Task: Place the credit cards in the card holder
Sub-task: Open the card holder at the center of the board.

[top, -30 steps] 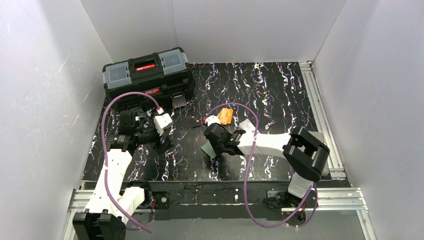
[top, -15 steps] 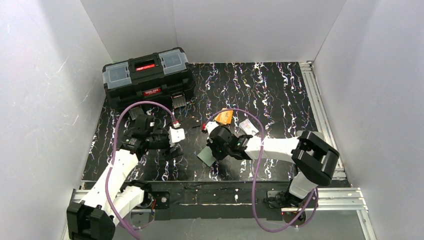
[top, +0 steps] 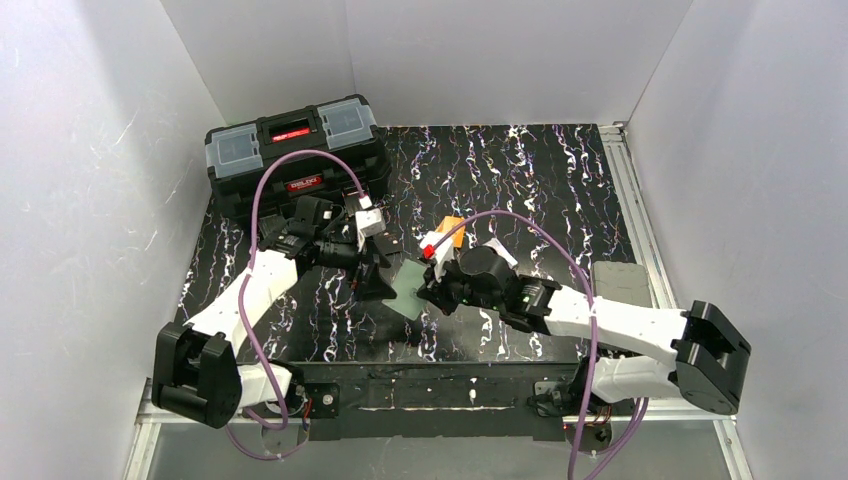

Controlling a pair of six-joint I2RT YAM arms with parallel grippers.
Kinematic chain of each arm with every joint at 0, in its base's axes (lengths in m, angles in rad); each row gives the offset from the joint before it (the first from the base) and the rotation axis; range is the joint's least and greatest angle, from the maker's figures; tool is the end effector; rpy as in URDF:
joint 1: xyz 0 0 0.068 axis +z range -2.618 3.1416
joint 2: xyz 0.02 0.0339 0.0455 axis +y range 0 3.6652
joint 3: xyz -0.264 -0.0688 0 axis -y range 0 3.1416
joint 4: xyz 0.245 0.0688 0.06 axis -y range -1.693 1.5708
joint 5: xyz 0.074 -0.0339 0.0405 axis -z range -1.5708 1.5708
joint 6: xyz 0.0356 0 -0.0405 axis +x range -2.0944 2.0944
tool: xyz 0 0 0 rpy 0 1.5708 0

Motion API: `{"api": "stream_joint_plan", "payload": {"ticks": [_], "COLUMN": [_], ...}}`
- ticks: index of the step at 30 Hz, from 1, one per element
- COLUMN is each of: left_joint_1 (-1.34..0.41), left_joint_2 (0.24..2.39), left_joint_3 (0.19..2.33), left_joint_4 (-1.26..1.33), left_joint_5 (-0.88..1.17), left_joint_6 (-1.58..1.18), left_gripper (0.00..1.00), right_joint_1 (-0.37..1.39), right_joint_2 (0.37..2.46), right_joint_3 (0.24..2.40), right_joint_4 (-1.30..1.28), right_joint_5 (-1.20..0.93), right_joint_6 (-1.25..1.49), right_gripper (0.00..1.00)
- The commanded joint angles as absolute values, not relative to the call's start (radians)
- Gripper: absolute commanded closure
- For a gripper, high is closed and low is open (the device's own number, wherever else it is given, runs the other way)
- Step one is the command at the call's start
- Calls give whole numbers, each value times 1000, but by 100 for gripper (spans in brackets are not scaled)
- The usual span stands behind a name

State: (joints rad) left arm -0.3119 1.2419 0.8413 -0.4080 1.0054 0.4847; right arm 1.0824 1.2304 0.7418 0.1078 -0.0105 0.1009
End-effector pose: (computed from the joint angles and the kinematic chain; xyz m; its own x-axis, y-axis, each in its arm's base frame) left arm 0.2268 -0.1047 0.2557 -0.2740 0.3506 -0.8956 0.9572 0.1894 -0.2187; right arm 0.1302 0.2458 0.2596 -0.2629 -0.2802 -0.9233 -0.8655 0.4913 0.0974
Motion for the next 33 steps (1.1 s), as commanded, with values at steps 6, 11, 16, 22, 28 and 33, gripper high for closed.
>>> {"api": "stream_joint_plan", "payload": {"ticks": [6, 11, 16, 22, 28, 33], "left_joint_1": [-313, -314, -313, -313, -314, -313], "left_joint_2": [1237, 1245, 1266, 1274, 1268, 1260], "left_joint_3": [907, 910, 932, 964, 970, 978], "left_joint_4": [-462, -404, -390, -442, -439, -425], "left_joint_5": [1170, 1144, 1199, 1239, 1226, 1228], "left_joint_6": [357, 293, 250, 287, 264, 222], "left_gripper": [2, 2, 19, 65, 100, 100], "right_joint_1": [1105, 1121, 1132, 1142, 1153, 1161], "right_joint_2": [1130, 1118, 1110, 1104, 1082, 1039], "right_joint_3": [810, 843, 860, 856, 839, 794], "right_joint_4": [139, 116, 112, 120, 129, 161], "right_joint_5": [-5, 33, 42, 48, 37, 8], "right_joint_6": [3, -41, -49, -54, -64, -77], "right_gripper": [99, 99, 99, 99, 99, 99]}}
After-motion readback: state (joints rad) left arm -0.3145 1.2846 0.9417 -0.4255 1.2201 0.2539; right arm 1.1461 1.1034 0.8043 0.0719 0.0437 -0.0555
